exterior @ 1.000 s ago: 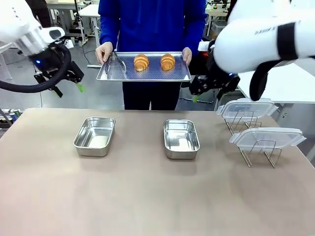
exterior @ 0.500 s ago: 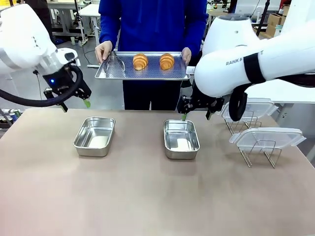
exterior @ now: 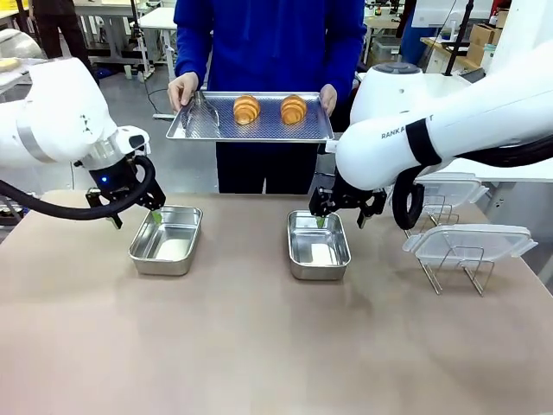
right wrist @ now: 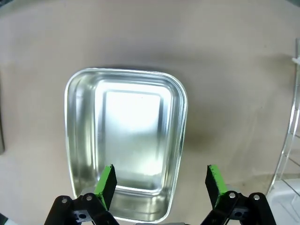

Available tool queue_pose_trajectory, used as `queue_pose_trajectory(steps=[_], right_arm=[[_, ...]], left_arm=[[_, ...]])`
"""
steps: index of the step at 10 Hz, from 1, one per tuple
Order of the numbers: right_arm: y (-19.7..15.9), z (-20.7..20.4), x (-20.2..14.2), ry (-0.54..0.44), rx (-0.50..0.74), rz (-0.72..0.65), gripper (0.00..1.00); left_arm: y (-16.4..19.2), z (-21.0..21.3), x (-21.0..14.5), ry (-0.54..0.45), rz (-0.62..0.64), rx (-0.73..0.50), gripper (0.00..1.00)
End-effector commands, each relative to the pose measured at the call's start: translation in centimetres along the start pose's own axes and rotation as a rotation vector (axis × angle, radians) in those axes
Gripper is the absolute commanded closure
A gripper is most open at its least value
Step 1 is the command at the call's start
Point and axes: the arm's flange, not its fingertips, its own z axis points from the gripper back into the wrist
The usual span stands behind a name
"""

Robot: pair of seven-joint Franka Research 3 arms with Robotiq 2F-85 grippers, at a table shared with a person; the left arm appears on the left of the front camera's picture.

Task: Place the bread in airtight containers.
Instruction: Lift both Airtight Container.

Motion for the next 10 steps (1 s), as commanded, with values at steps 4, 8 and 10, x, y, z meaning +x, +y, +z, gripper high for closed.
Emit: queue_pose_trajectory(steps=[4, 8, 10], right_arm=[[0.3, -2.9, 0.6, 0.012, 0.025, 0.013, 0.0], [-0.5, -3.2, 0.2, 0.03, -0.005, -0.025, 0.58], [-0.6, -3.3, 0.1, 0.04, -0.028, -0.033, 1.0]], left_arm=[[0.2, -3.2, 0.7, -0.045, -0.003, 0.092, 0.0], [0.3, -3.6, 0.8, -0.05, 0.007, 0.109, 0.55], [0.3, -3.8, 0.7, -0.041, 0.003, 0.114, 1.0]])
